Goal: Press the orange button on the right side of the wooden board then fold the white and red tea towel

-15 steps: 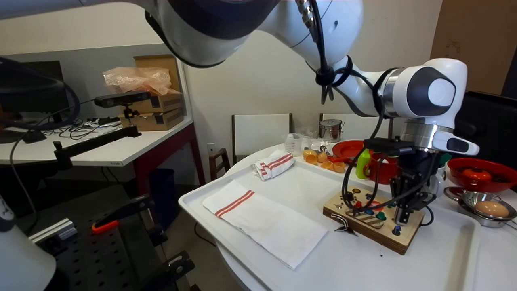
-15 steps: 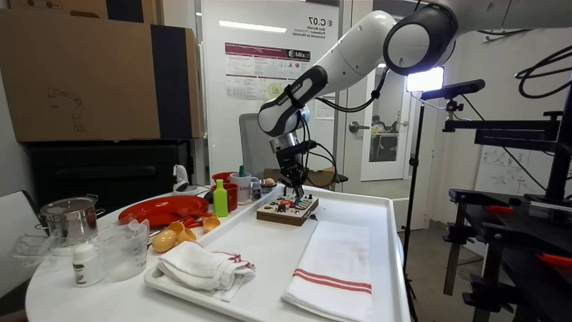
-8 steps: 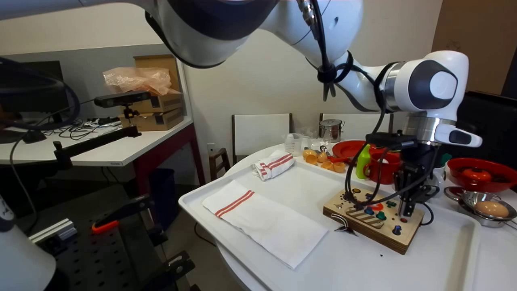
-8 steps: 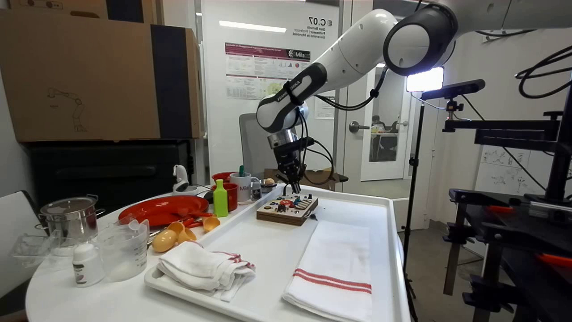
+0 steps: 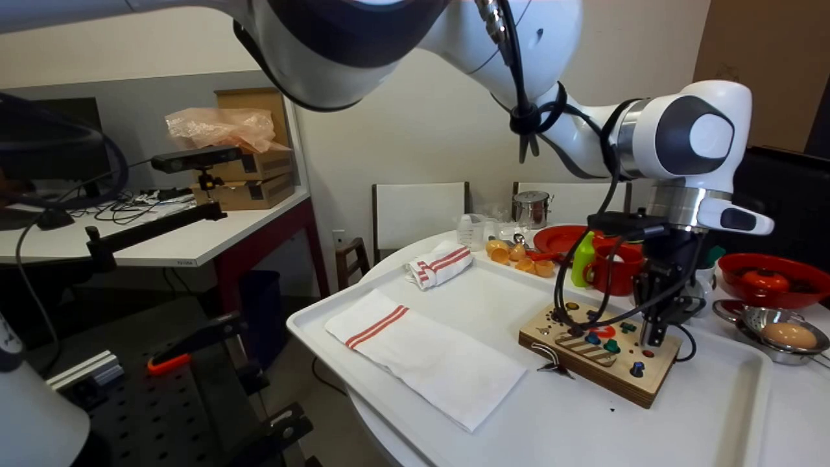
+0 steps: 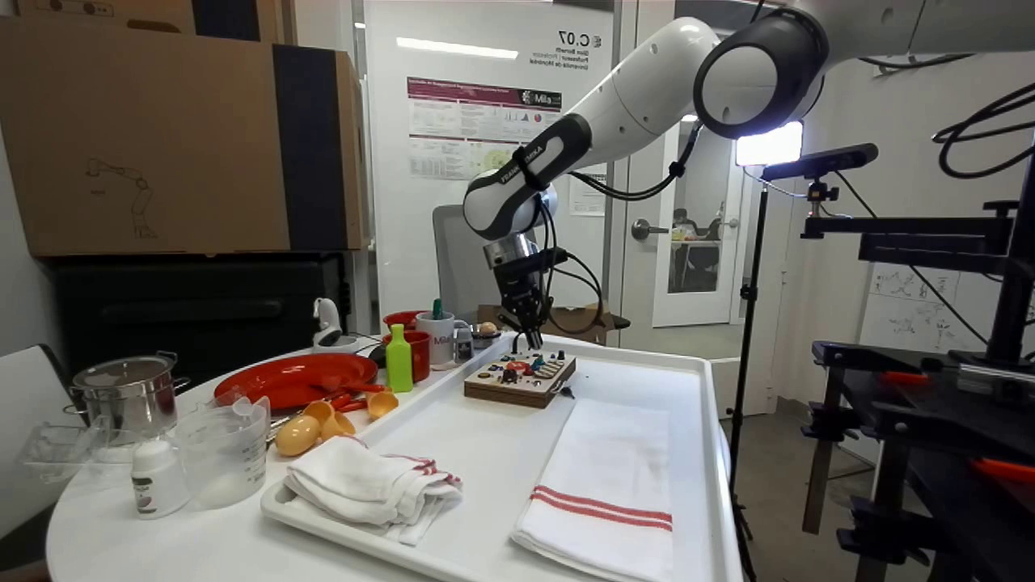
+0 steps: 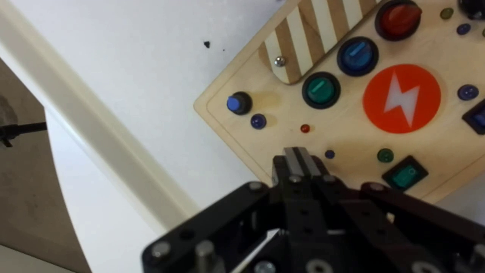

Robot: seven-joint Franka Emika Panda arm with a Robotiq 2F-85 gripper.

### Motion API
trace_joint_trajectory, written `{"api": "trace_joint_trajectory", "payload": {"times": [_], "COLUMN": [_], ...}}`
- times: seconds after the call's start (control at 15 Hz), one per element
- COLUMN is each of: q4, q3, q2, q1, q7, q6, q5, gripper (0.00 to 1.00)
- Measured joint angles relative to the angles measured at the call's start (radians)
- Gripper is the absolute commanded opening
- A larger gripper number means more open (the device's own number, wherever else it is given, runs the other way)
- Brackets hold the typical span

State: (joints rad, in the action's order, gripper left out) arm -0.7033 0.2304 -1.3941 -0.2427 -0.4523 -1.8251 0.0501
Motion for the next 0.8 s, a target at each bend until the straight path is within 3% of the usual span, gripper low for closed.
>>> {"api": "trace_joint_trajectory", "payload": {"times": [0.8], "q4": [0.038], "q3": [-0.001], "q2": [-0.035], "q1": [0.0], "q7": [-0.006], "q6": [0.0], "q5": [0.0], "gripper": [0.0]}}
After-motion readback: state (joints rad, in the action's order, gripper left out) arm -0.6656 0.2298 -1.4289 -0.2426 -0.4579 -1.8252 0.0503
